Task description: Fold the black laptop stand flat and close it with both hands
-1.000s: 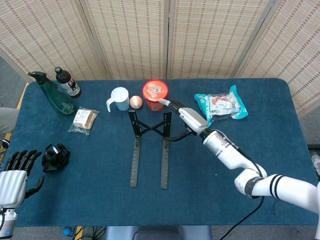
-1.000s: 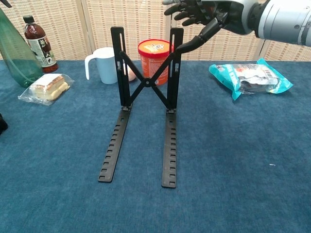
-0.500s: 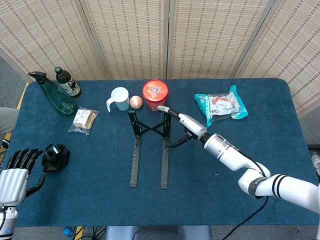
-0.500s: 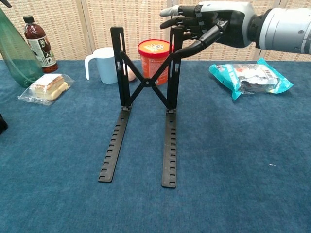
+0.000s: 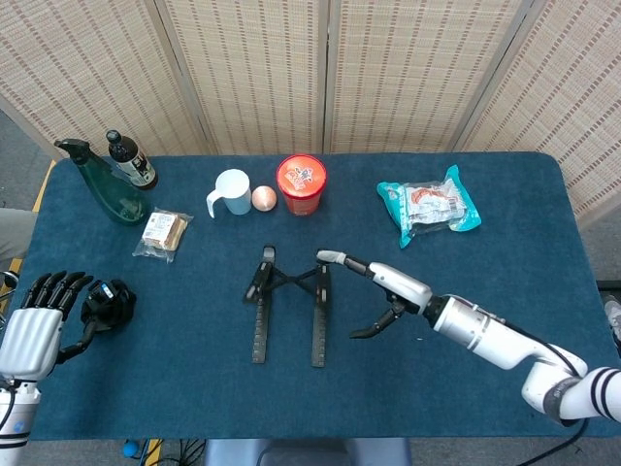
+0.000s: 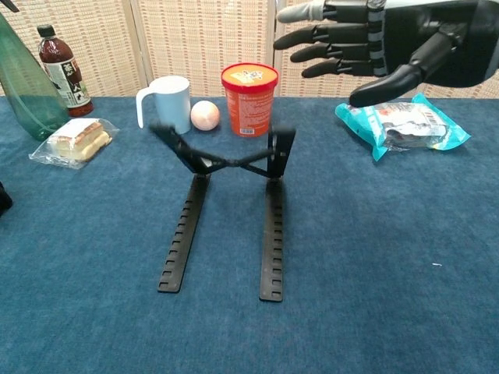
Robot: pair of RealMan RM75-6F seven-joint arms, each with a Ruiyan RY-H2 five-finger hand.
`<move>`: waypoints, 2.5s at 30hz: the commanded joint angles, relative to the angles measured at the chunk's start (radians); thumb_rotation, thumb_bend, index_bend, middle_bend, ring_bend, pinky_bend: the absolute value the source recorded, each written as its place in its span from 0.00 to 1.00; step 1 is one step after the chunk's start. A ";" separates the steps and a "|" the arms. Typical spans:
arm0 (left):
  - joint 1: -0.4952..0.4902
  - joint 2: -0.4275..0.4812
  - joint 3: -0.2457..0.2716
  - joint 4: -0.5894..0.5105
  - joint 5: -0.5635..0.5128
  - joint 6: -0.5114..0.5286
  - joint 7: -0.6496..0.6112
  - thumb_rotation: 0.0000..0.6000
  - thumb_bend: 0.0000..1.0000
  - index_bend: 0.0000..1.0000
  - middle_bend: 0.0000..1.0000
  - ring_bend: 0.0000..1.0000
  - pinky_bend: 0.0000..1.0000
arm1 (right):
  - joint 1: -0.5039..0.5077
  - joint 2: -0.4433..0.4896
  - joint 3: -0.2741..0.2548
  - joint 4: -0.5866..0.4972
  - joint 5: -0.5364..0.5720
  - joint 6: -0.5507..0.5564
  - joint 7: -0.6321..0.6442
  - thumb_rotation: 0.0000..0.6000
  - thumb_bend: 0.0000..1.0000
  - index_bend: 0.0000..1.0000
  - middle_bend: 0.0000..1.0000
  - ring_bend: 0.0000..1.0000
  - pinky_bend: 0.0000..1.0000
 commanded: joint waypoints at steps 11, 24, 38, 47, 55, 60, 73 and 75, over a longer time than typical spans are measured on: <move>-0.214 -0.020 -0.069 0.106 -0.024 -0.254 -0.108 1.00 0.31 0.14 0.12 0.08 0.06 | -0.107 0.060 0.001 -0.091 0.027 0.059 -0.626 1.00 0.00 0.00 0.12 0.00 0.03; -0.454 -0.208 -0.085 0.383 -0.038 -0.502 -0.181 1.00 0.27 0.04 0.07 0.07 0.05 | -0.154 -0.037 -0.001 -0.102 0.030 0.028 -1.121 1.00 0.00 0.00 0.09 0.00 0.03; -0.579 -0.432 -0.059 0.622 -0.020 -0.547 -0.257 1.00 0.15 0.00 0.04 0.06 0.05 | -0.160 -0.169 0.015 -0.059 0.073 -0.036 -1.429 1.00 0.00 0.00 0.00 0.00 0.00; -0.632 -0.531 -0.041 0.736 -0.016 -0.571 -0.314 1.00 0.15 0.00 0.04 0.05 0.04 | -0.155 -0.262 0.033 -0.002 0.119 -0.059 -1.530 1.00 0.00 0.00 0.00 0.00 0.00; -0.671 -0.604 -0.032 0.826 -0.017 -0.587 -0.378 1.00 0.15 0.00 0.04 0.05 0.04 | -0.149 -0.331 0.043 0.042 0.149 -0.072 -1.616 1.00 0.00 0.00 0.00 0.00 0.00; -0.688 -0.645 -0.025 0.881 -0.017 -0.594 -0.419 1.00 0.15 0.00 0.04 0.05 0.04 | -0.148 -0.371 0.044 0.083 0.162 -0.076 -1.650 1.00 0.00 0.00 0.00 0.00 0.00; -0.711 -0.714 -0.001 0.986 -0.017 -0.606 -0.500 1.00 0.15 0.00 0.04 0.04 0.04 | -0.133 -0.498 0.031 0.208 0.124 -0.050 -1.689 1.00 0.00 0.00 0.00 0.00 0.00; -0.711 -0.719 0.001 0.994 -0.017 -0.605 -0.507 1.00 0.15 0.00 0.04 0.04 0.04 | -0.130 -0.511 0.028 0.223 0.119 -0.048 -1.685 1.00 0.00 0.00 0.00 0.00 0.00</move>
